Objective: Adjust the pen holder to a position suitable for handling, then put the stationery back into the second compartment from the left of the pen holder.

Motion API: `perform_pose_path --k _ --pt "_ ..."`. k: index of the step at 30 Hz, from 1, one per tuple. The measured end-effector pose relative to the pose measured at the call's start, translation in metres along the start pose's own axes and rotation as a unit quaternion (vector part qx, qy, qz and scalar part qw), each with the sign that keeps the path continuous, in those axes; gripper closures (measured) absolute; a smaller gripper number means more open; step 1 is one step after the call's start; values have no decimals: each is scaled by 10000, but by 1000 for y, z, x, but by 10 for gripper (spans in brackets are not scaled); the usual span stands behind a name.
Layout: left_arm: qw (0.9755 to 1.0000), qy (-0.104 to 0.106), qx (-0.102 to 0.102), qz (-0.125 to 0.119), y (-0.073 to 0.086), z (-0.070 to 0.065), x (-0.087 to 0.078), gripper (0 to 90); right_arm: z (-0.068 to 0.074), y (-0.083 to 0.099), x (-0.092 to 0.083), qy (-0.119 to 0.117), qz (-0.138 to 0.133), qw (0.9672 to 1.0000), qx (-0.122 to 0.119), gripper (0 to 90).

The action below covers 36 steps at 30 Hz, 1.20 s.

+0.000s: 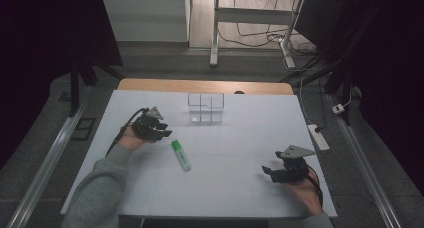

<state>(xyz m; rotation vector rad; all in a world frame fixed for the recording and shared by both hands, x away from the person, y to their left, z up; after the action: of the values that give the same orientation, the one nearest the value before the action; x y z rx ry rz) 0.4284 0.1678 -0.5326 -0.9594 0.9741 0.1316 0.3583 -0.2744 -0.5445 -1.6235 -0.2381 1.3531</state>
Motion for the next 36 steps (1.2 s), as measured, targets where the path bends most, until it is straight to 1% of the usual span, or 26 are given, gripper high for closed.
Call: perform_pose_path --k 1,3,4,8,9,11,14,20,23,28,31,33,35,36 --pt "10000 8 6 2 0 0 0 636 0 0 0 0 0 10000 0 199" --pt "10000 27 10 -3 0 1 0 679 0 0 0 5 17 10000 -8 199" --pt "10000 36 4 -6 -1 2 1 679 0 0 0 5 17 10000 -8 199" --pt "10000 51 52 16 -1 2 6 826 0 0 1 18 32 10000 -39 200" --pt "9999 81 61 25 -1 2 7 826 0 0 1 18 32 10000 -39 200" --pt "9998 163 82 26 -1 3 10 887 0 0 1 15 11 10000 -24 200" --pt "9995 268 118 111 0 3 15 890 1 -1 1 21 12 10000 -13 200" --pt "9993 330 56 139 1 4 25 890 0 -1 2 27 54 10000 -22 200" --pt "9993 328 70 169 1 3 29 890 0 -1 2 32 50 10000 -27 200" --pt "9987 422 113 278 4 0 31 890 0 0 2 40 63 10000 -28 200" --pt "9981 471 177 346 5 -5 32 890 0 0 2 37 54 10000 -8 200" --pt "9979 485 176 386 6 -7 34 889 0 0 1 41 47 10000 -10 200" --pt "9974 491 236 466 7 -10 35 889 0 -1 1 35 36 10000 -11 201" --pt "9974 491 236 466 7 -10 35 889 0 -1 1 35 36 10000 -11 201"
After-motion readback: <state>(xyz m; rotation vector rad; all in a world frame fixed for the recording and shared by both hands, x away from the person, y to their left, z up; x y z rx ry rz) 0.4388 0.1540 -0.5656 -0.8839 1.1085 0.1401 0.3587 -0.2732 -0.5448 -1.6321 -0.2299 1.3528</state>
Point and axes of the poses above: each handheld gripper's, and its own axes: x roughly forward along the jaws, y roughly out of its underside, z roughly to its left, the point moved 5 cm from there along x, roughly forward along the jaws, and after that the axes turned 14 degrees about -y, right-handed, at the moved point
